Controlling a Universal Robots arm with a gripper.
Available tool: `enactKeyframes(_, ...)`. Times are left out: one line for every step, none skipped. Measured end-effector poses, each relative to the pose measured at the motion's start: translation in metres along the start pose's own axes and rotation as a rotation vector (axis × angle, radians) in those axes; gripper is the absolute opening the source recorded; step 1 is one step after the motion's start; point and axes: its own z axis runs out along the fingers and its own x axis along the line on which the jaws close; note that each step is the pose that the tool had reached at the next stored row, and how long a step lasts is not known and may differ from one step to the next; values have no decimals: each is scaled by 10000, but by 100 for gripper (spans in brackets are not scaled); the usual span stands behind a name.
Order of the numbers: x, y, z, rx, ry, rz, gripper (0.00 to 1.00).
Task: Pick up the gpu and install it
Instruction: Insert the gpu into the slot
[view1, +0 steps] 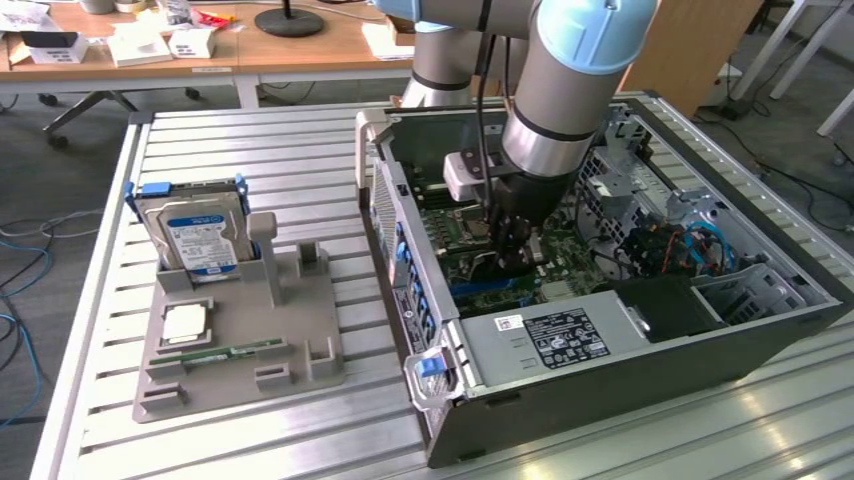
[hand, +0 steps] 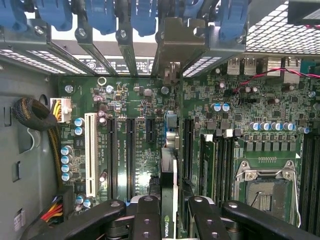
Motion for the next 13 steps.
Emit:
enactKeyframes(0,1,0,0,0,-2,26)
enactKeyframes(0,2,0,0,1,-1,26)
enactKeyframes(0,2,0,-1,1,-1,26)
enactKeyframes(0,2,0,-1,1,-1,26)
enactKeyframes(0,2,0,-1,1,-1,26)
enactKeyframes(0,2,0,-1,1,-1,26)
enactKeyframes(0,2,1,-1,1,-1,26)
enactKeyframes(0,2,1,0,1,-1,26)
enactKeyframes(0,2,1,-1,1,-1,26)
enactKeyframes(0,2,0,-1,1,-1,26)
enactKeyframes(0,2,1,0,1,-1,26)
enactKeyframes(1,2,1,0,1,-1,26)
enactKeyframes(1,2,4,-1,0,-1,26)
